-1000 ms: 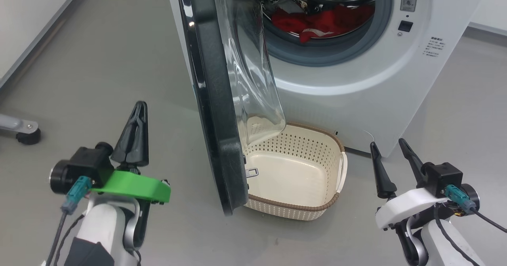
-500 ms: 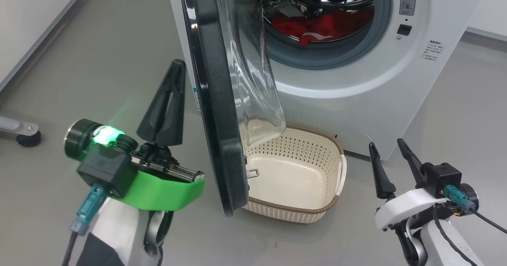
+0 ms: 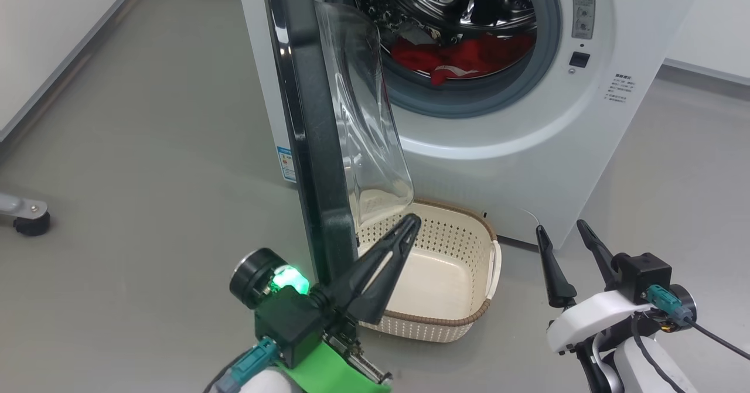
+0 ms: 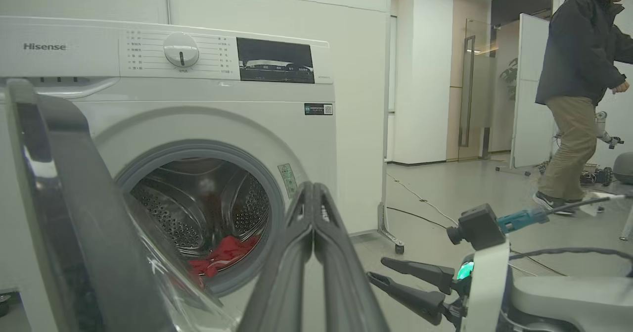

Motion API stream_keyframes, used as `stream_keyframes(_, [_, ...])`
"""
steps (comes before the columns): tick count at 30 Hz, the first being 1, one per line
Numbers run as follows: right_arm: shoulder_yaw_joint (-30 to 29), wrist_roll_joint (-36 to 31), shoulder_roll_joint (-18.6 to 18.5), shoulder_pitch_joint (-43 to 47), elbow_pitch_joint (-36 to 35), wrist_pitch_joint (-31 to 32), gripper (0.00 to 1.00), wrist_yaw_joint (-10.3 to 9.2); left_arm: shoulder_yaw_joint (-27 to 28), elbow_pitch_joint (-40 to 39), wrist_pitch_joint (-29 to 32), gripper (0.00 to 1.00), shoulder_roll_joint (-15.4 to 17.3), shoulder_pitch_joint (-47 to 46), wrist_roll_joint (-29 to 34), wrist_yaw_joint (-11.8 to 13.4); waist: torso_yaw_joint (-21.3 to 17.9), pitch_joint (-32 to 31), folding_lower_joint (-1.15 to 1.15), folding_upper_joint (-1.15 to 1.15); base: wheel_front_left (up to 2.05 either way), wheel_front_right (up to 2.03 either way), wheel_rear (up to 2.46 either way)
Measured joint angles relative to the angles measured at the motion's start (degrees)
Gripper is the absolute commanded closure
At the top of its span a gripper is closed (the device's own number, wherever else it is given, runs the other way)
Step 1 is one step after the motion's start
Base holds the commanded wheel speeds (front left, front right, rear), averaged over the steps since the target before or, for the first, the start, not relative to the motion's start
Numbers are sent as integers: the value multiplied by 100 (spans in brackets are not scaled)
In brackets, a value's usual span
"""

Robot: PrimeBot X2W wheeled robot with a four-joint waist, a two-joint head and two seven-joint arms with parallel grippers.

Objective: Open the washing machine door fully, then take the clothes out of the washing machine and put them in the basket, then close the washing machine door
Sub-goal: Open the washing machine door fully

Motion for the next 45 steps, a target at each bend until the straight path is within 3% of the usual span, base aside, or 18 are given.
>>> stream_keyframes(8, [-44, -21, 64, 113, 27, 0, 0, 47, -341, 403, 583, 100, 41, 399, -271, 0, -99, -86, 0, 0, 0, 0, 0])
stream_keyframes(14, [-76, -51, 107, 116, 24, 0, 0, 51, -167, 773, 769, 100, 142, 498, -310, 2, -140, -84, 0, 0, 0, 0, 0])
stream_keyframes(24, [-170, -92, 132, 116, 24, 0, 0, 100, 160, 1158, 818, 100, 170, 499, -380, 136, -176, -67, 0, 0, 0, 0, 0])
stream_keyframes(45, [-243, -176, 165, 101, 24, 0, 0, 167, 254, 1793, 750, 100, 62, 111, -653, 147, -200, 104, 0, 0, 0, 0, 0])
